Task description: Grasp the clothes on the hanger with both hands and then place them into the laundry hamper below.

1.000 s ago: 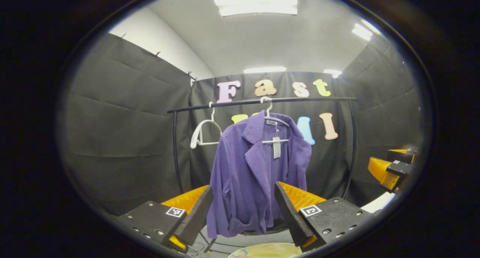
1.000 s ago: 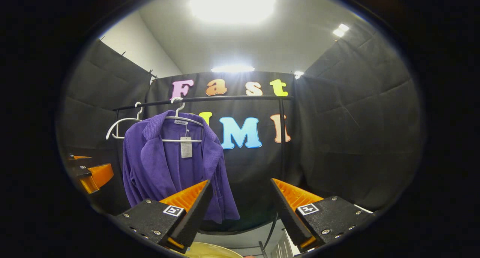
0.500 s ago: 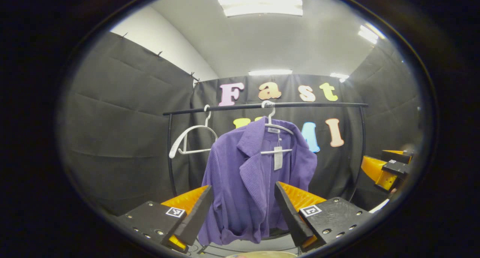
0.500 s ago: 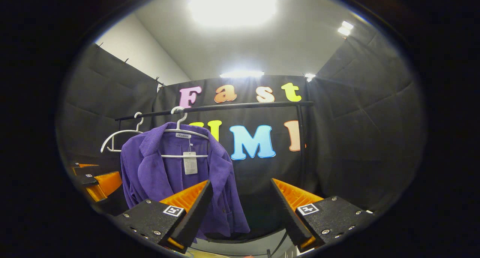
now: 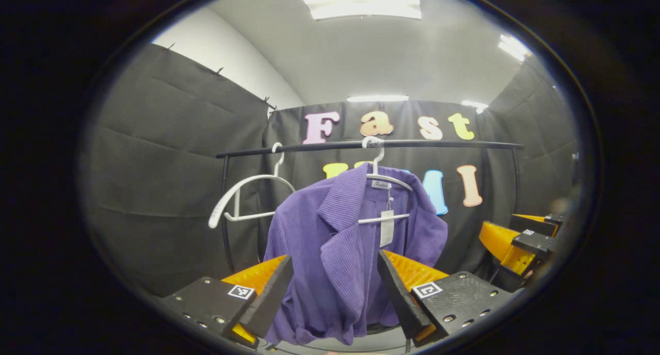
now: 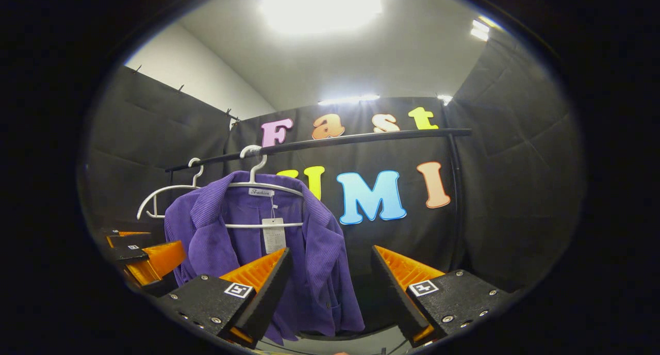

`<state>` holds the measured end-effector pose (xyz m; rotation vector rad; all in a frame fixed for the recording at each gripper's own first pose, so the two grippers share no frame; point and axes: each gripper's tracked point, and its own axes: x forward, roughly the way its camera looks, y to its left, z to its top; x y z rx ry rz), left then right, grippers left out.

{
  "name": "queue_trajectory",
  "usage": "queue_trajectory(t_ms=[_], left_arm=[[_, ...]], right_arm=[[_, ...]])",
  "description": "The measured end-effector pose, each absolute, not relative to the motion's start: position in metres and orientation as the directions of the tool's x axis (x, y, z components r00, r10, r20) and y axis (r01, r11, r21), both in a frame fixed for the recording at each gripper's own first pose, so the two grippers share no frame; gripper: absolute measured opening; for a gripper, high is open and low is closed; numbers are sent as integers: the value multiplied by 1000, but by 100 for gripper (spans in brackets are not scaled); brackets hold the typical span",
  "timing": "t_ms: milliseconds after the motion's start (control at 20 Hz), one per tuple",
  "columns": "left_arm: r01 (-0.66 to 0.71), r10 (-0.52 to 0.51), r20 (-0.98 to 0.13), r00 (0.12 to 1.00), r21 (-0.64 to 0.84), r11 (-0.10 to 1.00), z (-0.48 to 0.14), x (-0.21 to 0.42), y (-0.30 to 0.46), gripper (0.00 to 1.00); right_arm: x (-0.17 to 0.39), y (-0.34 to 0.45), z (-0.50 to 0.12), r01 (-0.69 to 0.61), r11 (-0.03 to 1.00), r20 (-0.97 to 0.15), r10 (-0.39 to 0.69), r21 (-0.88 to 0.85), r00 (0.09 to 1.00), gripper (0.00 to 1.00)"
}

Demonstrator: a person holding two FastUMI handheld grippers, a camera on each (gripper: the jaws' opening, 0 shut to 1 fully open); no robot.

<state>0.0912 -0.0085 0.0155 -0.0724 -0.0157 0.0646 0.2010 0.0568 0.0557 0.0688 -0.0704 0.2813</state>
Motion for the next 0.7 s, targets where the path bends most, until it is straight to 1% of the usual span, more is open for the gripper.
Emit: queue_trajectory(t_ms=[250, 300, 400, 450, 500, 550, 600, 700], left_arm=[[-104, 104, -4, 995, -49, 993, 7, 122, -10, 100], [-113, 112, -13, 994, -48, 992, 3, 128, -11, 89], [-130, 129, -34, 991, -48, 990, -7, 140, -11, 89], [-135, 133, -45, 990, -48, 990, -12, 147, -12, 100], [-142, 140, -55, 989, -44, 989, -16, 153, -13, 94], [-150, 147, -66, 987, -37, 988, -20, 159, -12, 94], [-158, 155, -74, 985, -30, 987, -23, 164, -12, 100], [-176, 173, -82, 981, -22, 984, -27, 175, -11, 100]], right_arm=[[237, 75, 50, -317, 944, 62, 313, 91, 948, 94], [243, 78, 48, -324, 941, 57, 319, 97, 946, 94], [258, 86, 43, -338, 935, 54, 334, 104, 941, 94], [266, 90, 41, -343, 934, 50, 340, 102, 939, 94], [273, 94, 38, -348, 932, 45, 345, 100, 938, 93], [280, 98, 36, -353, 930, 39, 351, 100, 936, 93], [287, 102, 33, -359, 928, 34, 358, 103, 933, 93], [302, 110, 29, -362, 926, 30, 361, 103, 932, 93]])
